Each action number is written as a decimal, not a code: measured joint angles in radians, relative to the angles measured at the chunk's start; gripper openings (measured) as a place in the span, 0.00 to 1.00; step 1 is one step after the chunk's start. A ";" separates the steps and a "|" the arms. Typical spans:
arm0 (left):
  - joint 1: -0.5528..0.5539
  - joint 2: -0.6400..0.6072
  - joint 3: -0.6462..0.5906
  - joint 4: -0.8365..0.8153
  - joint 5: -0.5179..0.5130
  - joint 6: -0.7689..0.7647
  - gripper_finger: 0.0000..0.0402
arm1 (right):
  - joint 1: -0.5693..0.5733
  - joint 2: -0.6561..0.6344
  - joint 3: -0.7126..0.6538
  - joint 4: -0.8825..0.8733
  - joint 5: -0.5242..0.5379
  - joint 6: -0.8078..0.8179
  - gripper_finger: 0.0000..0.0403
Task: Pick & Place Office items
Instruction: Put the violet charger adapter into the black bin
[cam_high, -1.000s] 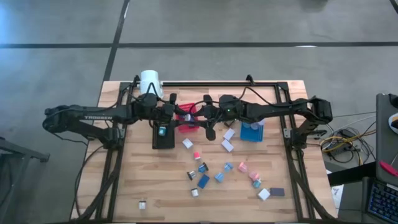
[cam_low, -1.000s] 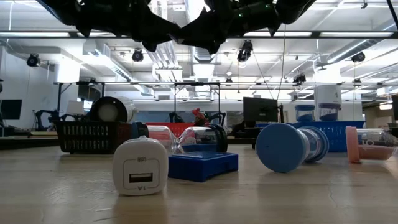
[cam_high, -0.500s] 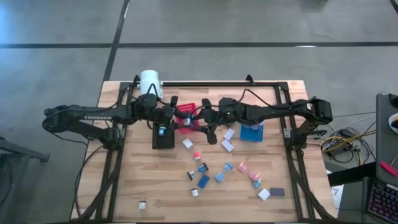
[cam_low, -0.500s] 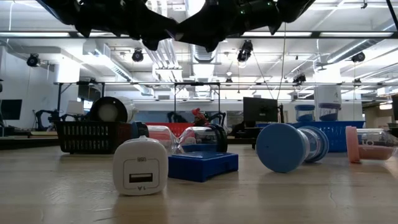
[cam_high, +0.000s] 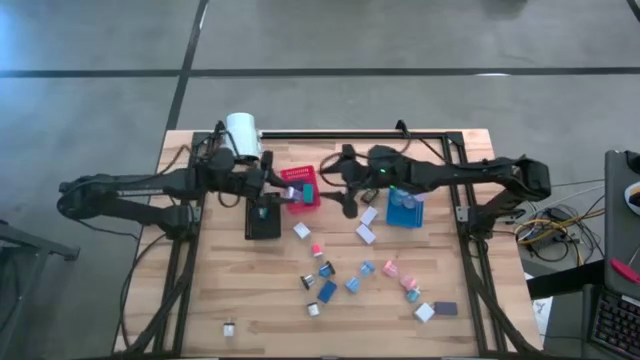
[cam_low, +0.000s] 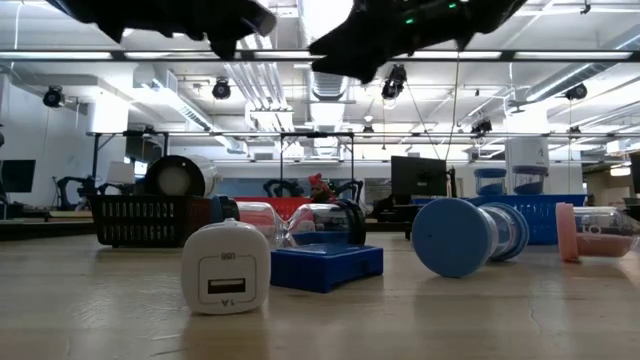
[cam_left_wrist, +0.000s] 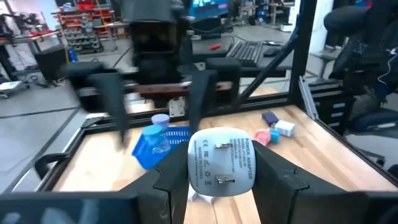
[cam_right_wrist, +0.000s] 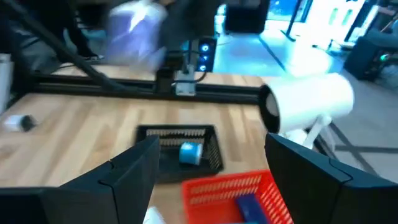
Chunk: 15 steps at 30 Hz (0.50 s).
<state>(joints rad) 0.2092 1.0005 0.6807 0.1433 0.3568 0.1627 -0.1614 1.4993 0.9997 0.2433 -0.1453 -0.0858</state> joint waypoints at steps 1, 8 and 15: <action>0.000 -0.024 -0.001 -0.021 -0.001 -0.003 0.34 | -0.004 -0.025 -0.022 0.004 -0.006 0.007 0.69; 0.002 -0.199 -0.067 -0.089 -0.036 -0.047 0.34 | -0.035 -0.260 -0.250 0.082 -0.005 0.030 0.63; 0.004 -0.346 -0.178 -0.137 -0.096 -0.108 0.34 | -0.058 -0.520 -0.469 0.099 -0.005 0.052 0.47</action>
<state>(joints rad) 0.2131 0.6549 0.5023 0.0062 0.2604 0.0544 -0.2196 0.9789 0.5304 0.3418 -0.1501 -0.0336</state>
